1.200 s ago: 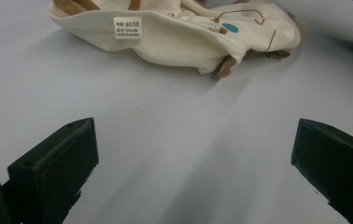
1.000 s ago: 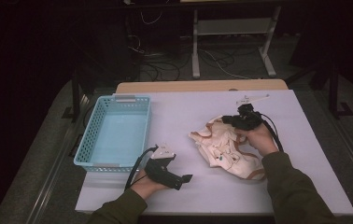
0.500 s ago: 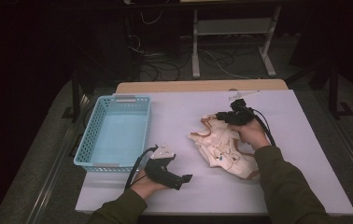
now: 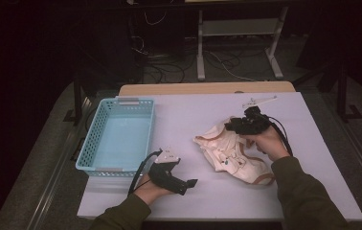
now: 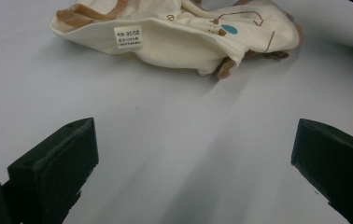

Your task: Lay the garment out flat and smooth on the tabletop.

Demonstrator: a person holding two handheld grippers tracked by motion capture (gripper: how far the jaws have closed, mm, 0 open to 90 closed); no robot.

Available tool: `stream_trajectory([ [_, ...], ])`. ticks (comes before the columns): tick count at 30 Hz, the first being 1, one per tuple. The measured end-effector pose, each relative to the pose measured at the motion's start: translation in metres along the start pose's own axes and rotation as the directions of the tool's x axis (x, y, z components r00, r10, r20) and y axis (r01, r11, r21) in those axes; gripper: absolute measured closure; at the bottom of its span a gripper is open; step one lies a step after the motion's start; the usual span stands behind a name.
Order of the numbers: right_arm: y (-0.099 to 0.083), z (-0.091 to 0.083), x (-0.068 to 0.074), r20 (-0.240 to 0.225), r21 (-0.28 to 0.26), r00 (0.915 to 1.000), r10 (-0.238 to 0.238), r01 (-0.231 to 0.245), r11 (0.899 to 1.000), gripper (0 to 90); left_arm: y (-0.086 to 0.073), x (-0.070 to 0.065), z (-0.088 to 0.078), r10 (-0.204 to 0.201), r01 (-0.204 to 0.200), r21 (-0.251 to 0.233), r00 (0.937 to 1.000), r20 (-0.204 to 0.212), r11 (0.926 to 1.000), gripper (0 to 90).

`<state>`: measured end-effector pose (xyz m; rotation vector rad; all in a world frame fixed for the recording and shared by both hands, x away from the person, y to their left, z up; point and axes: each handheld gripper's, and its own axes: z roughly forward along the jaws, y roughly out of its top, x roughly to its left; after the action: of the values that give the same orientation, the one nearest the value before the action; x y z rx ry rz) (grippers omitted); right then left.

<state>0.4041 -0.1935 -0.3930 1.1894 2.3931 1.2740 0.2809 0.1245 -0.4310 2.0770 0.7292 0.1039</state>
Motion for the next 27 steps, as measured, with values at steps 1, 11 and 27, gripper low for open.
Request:
stream_trajectory([
  [1, -0.002, -0.003, 0.001, -0.002, 0.002, 1.0000, -0.003, 0.003, 1.000, 55.3, 0.000, 0.000, 0.000, -0.001, 0.001, 0.000, 1.0000, 0.000, 1.0000, 0.0],
  [11, -0.023, -0.023, 0.006, -0.021, 0.033, 0.9997, -0.013, 0.014, 0.999, 52.3, 0.000, 0.000, -0.001, 0.004, -0.004, -0.006, 1.0000, -0.005, 1.0000, 0.0],
  [27, -0.057, -0.060, 0.004, 0.003, 0.060, 0.9997, -0.023, 0.023, 0.998, 48.8, 0.001, 0.000, -0.002, 0.002, -0.002, -0.008, 1.0000, -0.009, 1.0000, 0.0],
])
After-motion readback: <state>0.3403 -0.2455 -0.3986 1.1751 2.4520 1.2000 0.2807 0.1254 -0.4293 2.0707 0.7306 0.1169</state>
